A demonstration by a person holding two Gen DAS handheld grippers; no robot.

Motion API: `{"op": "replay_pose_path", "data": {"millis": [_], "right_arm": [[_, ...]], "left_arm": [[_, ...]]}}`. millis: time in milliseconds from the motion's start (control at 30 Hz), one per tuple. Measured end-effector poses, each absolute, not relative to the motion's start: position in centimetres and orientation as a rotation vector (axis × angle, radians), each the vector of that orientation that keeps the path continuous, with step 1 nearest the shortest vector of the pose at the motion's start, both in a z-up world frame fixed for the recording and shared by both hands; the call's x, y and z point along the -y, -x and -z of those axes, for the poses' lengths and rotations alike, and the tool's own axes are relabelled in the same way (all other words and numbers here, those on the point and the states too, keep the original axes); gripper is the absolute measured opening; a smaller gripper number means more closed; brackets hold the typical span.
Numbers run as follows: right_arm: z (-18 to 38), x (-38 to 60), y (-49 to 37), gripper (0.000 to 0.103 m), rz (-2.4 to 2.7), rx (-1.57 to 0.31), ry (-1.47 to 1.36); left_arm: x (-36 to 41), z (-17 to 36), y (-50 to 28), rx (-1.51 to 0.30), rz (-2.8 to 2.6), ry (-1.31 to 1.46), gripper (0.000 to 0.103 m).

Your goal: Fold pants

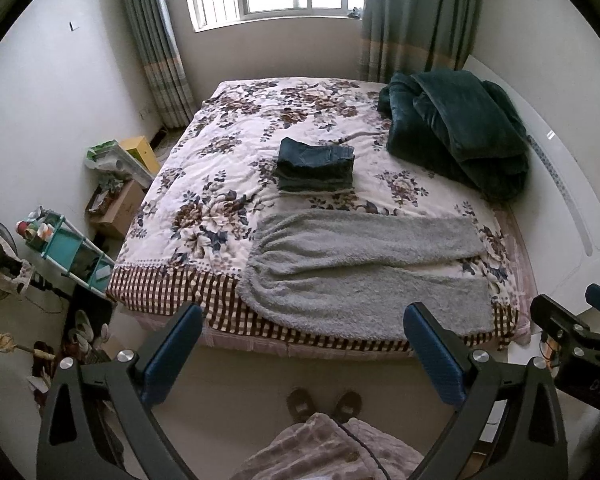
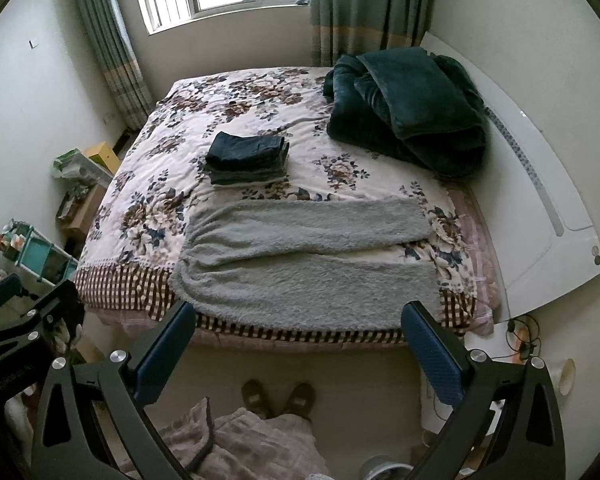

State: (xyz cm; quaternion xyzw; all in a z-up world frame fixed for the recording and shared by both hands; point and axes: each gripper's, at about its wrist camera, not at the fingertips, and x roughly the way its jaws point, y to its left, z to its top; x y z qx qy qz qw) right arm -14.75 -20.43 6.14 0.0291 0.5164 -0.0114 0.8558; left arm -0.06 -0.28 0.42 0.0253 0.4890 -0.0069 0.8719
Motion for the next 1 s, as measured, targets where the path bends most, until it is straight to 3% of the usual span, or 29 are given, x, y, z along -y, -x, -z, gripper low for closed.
{"op": "replay_pose_path", "data": {"millis": [1000], "right_arm": [[-5.5,20.3,14.7,0.103,0.018,-1.083,-0.058]], "left_arm": [[0.8,-1.8,-0.5,-1.006,0.029,-0.048,0.103]]}}
